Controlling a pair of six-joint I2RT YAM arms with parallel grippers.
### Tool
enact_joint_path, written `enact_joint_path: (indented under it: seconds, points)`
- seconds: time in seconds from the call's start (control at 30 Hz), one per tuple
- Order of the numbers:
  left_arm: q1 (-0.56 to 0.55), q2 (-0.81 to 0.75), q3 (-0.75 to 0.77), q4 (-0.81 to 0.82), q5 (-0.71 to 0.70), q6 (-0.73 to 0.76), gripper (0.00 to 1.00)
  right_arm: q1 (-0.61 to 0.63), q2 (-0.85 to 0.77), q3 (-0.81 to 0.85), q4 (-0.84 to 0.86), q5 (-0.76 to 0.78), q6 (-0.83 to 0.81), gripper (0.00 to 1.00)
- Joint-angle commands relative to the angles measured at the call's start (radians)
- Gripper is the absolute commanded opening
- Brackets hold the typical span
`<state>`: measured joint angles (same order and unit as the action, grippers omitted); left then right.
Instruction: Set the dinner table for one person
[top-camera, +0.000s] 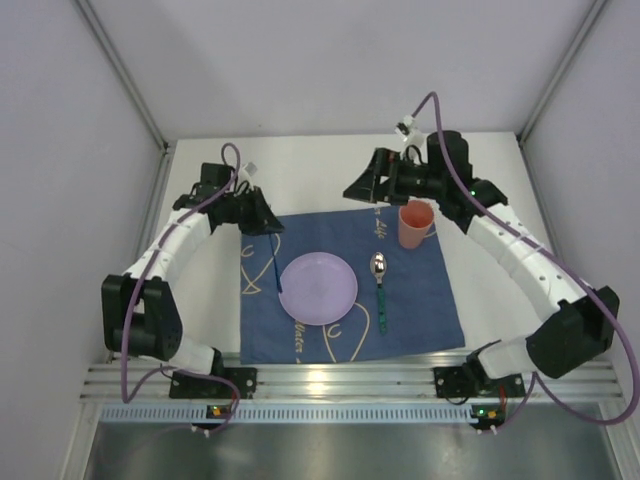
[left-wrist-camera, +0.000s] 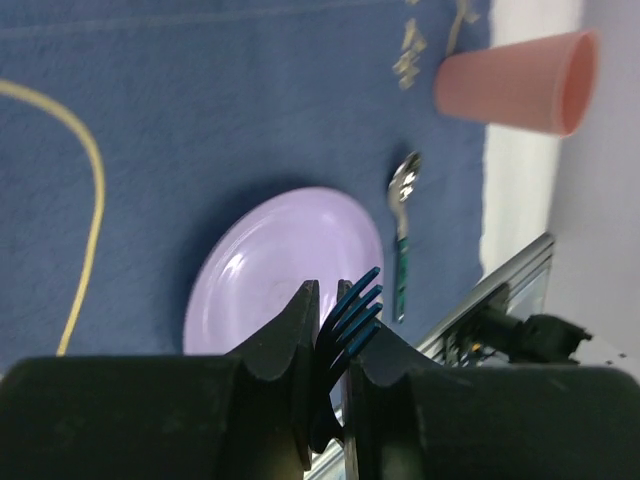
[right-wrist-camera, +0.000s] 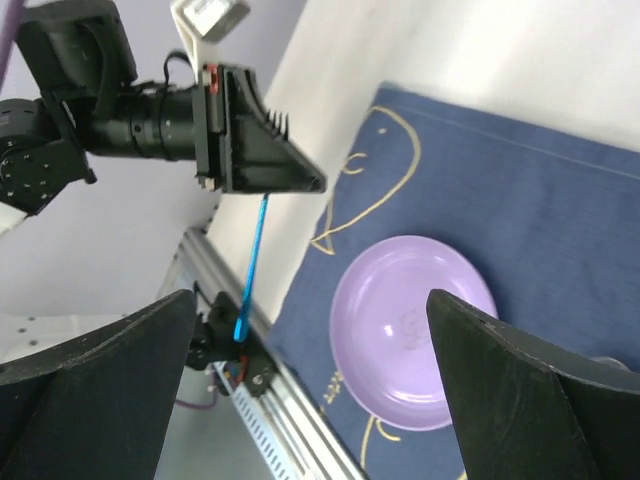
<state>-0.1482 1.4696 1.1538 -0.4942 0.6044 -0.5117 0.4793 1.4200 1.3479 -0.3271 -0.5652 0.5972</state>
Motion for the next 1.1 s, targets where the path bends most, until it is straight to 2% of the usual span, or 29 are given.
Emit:
enact_joint_path:
  seconds: [0.0,0.17,0.33,0.47,0.53,0.6,0.67,1.07]
  points:
    - [0.036,0.037,0.012,-0.288,-0.026,0.234,0.05,-0.036,-0.081,-0.039,-0.128,0.048,-0.093,1.0]
    - [0.07,0.009,-0.1,-0.282,-0.071,0.305,0.07,-0.038,-0.139,-0.14,-0.13,0.041,-0.082,1.0]
    - [0.07,0.043,-0.115,-0.23,-0.048,0.282,0.08,-0.039,-0.184,-0.194,-0.13,0.045,-0.082,1.0]
    - [0.07,0.035,-0.153,-0.201,-0.09,0.263,0.08,-0.041,-0.214,-0.222,-0.141,0.047,-0.091,1.0]
    - [0.07,-0.003,-0.21,-0.173,-0.121,0.227,0.11,-0.042,-0.231,-0.233,-0.144,0.048,-0.089,1.0]
    - [0.065,-0.034,-0.261,-0.126,-0.156,0.204,0.18,-0.042,-0.239,-0.246,-0.144,0.051,-0.091,1.0]
    - [0.061,-0.032,-0.253,-0.135,-0.189,0.18,0.26,-0.045,-0.25,-0.257,-0.144,0.053,-0.091,1.0]
    - [0.055,0.058,-0.21,-0.173,-0.389,0.193,0.28,-0.077,-0.288,-0.27,-0.17,0.054,-0.111,1.0]
